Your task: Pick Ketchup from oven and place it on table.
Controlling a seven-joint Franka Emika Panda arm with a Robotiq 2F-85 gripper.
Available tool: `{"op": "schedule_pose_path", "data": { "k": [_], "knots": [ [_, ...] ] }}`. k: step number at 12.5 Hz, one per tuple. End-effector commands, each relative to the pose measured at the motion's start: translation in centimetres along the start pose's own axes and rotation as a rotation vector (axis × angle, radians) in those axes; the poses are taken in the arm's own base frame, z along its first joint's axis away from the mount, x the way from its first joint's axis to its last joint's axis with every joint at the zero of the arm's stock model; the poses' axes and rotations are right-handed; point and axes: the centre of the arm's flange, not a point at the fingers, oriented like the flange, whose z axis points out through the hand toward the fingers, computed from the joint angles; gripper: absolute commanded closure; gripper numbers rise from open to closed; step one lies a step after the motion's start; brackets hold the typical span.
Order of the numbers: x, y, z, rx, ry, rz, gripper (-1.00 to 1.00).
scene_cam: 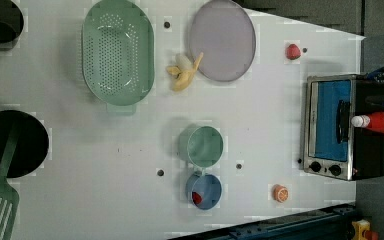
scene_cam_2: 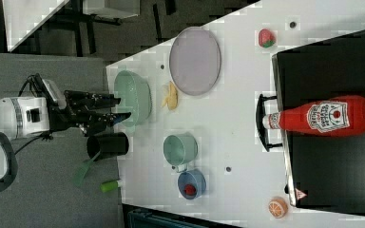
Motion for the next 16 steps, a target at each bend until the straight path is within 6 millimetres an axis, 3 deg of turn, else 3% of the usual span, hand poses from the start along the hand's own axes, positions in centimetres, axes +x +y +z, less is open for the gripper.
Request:
{"op": "schedule_pose_path", "data": {
  "k": [1, 3, 7, 11, 16],
  "knots": [
    [-3.4, 9.3, -8.0, 0.045, -0.019, 0.074, -0.60],
    [-3.3, 9.4, -8.0, 0.045, -0.019, 0.075, -1.00],
    [-1.0, 10.9, -7.2, 0.051, -0.028, 0.126, -1.00],
    [5.2, 15.2, -4.5, 0.068, -0.027, 0.266, -1.00],
    [13.2, 21.4, 0.6, 0.073, 0.015, 0.452, -1.00]
  ]
}}
